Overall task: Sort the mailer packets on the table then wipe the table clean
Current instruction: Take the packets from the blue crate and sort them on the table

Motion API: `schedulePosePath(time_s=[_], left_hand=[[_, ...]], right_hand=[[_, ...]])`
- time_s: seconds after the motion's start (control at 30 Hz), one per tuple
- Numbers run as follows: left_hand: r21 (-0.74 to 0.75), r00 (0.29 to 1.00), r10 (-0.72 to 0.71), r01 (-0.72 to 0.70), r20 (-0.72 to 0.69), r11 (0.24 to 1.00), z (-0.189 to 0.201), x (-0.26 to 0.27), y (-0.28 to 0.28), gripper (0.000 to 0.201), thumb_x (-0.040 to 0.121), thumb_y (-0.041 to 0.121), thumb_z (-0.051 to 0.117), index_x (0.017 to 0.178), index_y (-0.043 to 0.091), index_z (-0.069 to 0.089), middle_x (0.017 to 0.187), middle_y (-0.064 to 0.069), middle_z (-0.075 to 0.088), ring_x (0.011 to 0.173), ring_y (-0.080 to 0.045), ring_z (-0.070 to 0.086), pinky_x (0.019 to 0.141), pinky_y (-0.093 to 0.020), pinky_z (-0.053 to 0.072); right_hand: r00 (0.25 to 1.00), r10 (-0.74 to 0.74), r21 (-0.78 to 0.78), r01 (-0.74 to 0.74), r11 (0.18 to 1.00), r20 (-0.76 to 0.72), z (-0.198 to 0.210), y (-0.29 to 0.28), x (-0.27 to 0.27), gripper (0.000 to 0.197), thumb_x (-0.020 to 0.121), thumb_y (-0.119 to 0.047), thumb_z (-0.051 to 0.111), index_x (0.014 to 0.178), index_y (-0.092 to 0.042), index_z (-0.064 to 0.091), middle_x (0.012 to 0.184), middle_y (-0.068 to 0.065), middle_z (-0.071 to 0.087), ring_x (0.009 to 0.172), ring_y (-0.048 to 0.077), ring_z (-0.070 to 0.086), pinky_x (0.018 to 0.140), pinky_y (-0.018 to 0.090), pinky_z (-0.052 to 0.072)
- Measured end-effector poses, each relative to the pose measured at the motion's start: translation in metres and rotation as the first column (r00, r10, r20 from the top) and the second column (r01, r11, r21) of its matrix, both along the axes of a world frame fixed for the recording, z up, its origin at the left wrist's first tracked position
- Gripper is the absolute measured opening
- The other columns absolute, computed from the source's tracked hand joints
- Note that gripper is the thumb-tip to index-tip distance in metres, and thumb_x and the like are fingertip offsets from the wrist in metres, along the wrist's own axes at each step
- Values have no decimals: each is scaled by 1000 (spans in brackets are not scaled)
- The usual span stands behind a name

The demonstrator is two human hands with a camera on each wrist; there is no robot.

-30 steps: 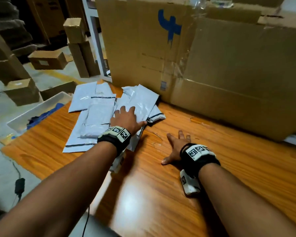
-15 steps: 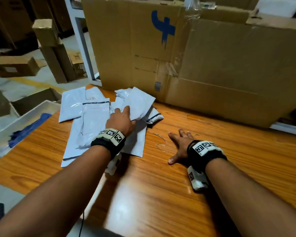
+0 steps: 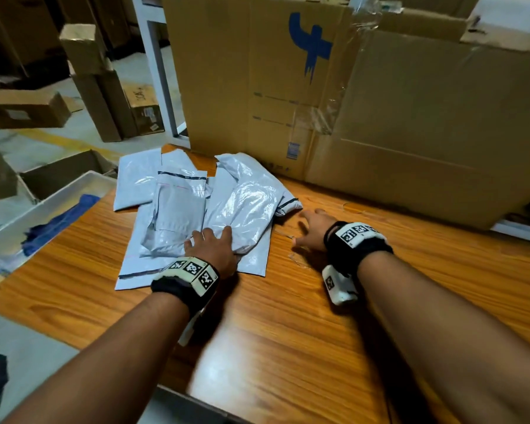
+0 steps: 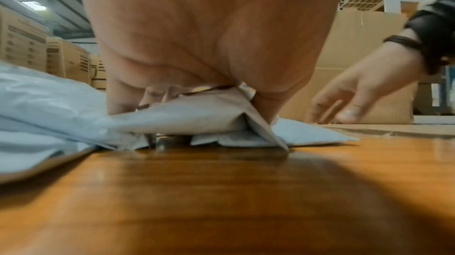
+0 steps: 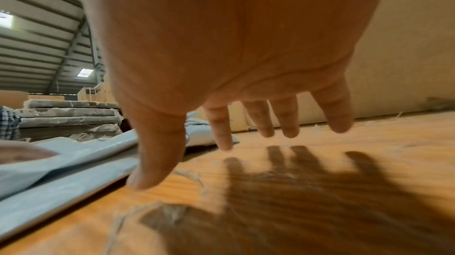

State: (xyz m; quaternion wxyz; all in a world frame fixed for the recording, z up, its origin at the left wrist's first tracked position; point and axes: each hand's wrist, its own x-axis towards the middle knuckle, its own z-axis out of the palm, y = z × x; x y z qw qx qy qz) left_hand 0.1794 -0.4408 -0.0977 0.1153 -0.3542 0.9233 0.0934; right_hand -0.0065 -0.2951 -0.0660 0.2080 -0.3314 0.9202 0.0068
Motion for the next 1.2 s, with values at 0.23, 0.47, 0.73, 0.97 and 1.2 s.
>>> schedulePosePath(time_s=[0.23, 0.47, 0.73, 0.97, 1.2], left_hand=[[28, 998, 14, -16, 59, 999, 3, -5, -1, 70, 90, 51, 51, 147, 27, 17, 148, -21, 23, 137, -43, 19, 112, -56, 20], [-19, 999, 28, -27, 45, 999, 0, -4, 1, 67, 90, 52, 51, 145, 28, 20, 149, -19, 23, 137, -44, 19, 112, -57, 17], [-11, 999, 9, -9, 52, 1000, 3, 0, 2, 62, 96, 52, 38, 148, 31, 14, 151, -21, 21, 139, -44, 14, 113, -57, 13], [-74, 991, -131, 131, 3, 989, 33, -4, 8, 49, 95, 28, 38, 143, 25, 28, 137, -21, 41, 130, -40, 32, 105, -53, 29], [68, 975, -183, 176, 125, 982, 26, -7, 19, 80, 73, 77, 53, 131, 23, 39, 137, -21, 40, 129, -41, 32, 105, -49, 33]], right_hand=[[987, -49, -333, 97, 938, 150, -9, -51, -32, 73, 78, -46, 74, 139, -23, 42, 135, 5, 54, 122, 27, 52, 94, 30, 41], [994, -3, -437, 52, 898, 111, -24, -75, -31, 44, 81, -30, 70, 124, -29, 59, 116, -1, 67, 102, 23, 62, 80, 27, 47], [978, -182, -425, 124, 897, -99, -1, -16, -30, 51, 86, -26, 65, 136, -29, 53, 135, 7, 56, 124, 27, 51, 105, 32, 40], [958, -225, -310, 163, 937, -176, 5, 65, -4, 52, 84, -35, 65, 134, -29, 54, 134, 7, 58, 121, 28, 54, 101, 33, 44], [973, -187, -38, 183, 982, -136, -9, 79, 10, 77, 71, -66, 68, 136, -34, 42, 134, 7, 51, 118, 30, 51, 94, 41, 48]])
